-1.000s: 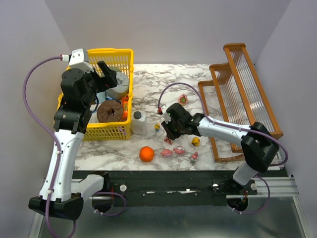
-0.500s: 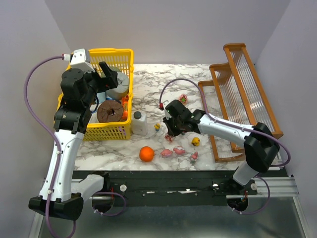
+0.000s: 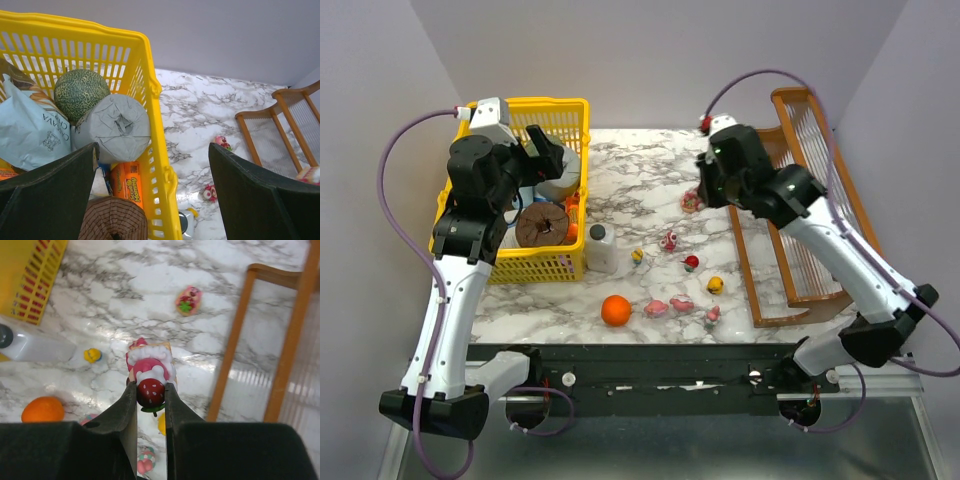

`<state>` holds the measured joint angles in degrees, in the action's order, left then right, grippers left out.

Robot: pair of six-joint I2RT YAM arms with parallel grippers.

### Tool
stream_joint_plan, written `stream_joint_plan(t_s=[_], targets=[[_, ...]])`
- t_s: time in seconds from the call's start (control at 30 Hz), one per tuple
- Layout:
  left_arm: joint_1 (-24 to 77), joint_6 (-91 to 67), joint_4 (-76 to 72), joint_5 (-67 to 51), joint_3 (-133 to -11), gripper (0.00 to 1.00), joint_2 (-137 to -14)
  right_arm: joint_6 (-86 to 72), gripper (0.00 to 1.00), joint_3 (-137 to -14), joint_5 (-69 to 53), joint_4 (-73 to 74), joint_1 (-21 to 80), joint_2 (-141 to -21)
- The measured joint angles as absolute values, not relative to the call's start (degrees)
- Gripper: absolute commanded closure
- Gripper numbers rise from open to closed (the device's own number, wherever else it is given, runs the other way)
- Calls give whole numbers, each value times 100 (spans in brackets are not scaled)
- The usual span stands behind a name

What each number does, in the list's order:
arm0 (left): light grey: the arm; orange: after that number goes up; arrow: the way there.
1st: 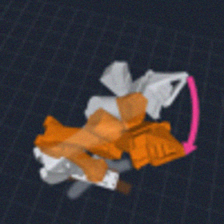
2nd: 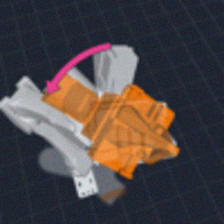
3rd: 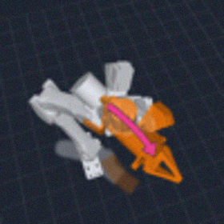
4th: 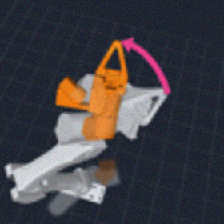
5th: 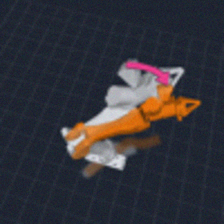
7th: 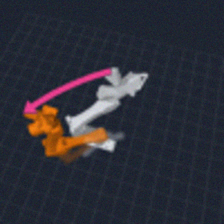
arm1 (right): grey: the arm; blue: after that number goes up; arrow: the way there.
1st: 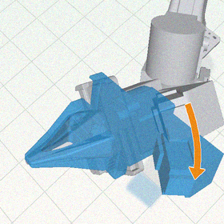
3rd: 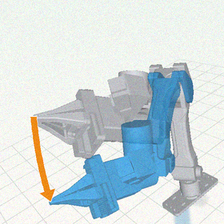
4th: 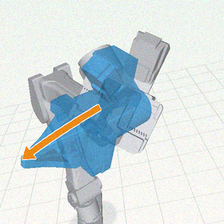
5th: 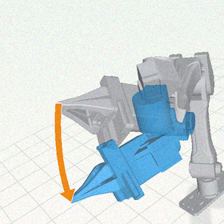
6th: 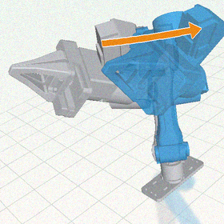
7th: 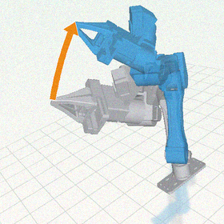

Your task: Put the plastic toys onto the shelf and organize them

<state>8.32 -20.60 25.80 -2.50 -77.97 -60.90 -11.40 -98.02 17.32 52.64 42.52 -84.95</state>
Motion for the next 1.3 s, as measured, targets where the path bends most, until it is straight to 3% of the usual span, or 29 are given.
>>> stream_joint_plan(t_s=[0.4,0.7,1.3], targets=[[915,-2132,2294,-1131,-7782,1,-6187,-1352,99,-11351,2624,7236,2775,-7699],[1085,-2246,2235,-1299,-7784,1,-6523,-1070,99,-11552,2777,7347,1927,-7367],[1203,-2217,2263,-1378,-8034,1,-6831,56,99,-12973,-134,6136,-360,-9546]])
